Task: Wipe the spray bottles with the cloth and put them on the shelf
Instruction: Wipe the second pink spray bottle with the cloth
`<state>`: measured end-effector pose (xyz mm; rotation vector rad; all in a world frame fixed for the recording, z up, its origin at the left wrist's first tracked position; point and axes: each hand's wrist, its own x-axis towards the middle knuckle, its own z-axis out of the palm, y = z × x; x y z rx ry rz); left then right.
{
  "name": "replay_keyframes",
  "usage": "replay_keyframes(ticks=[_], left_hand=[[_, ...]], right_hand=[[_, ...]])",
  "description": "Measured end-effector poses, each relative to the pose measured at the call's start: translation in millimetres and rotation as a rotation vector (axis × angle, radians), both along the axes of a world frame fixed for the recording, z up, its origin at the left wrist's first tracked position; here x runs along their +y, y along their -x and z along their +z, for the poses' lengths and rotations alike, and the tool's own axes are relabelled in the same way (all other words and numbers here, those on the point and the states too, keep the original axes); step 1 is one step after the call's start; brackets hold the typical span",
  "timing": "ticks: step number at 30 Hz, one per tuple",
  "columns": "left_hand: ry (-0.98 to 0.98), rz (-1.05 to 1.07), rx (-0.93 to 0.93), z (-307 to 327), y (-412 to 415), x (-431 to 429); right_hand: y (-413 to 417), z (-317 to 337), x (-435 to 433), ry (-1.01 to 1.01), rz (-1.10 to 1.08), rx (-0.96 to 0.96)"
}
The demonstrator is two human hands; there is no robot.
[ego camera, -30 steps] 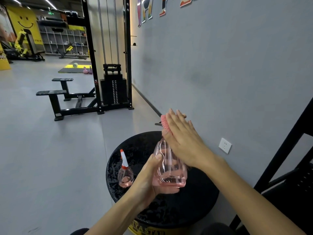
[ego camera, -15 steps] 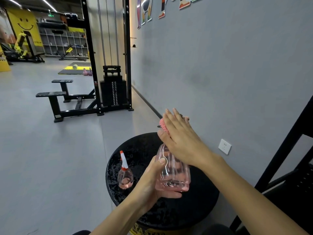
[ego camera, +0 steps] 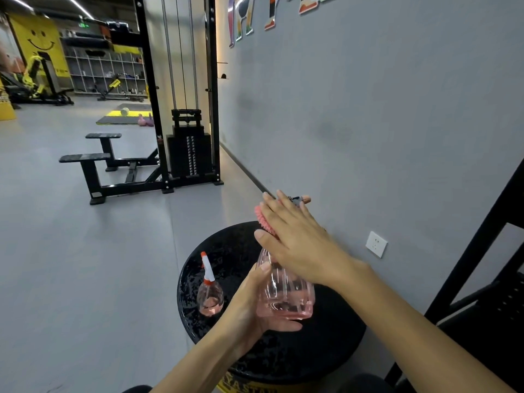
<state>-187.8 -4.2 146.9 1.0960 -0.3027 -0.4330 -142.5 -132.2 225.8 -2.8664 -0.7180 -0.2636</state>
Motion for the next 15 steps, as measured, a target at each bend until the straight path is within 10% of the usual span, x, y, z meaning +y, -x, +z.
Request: replay_keyframes(ticks=[15], left_hand=[[-0.011,0.034,-0.034,-1,-2,2]], right_hand=[[7,6,-3,0.037,0.042,0.011]])
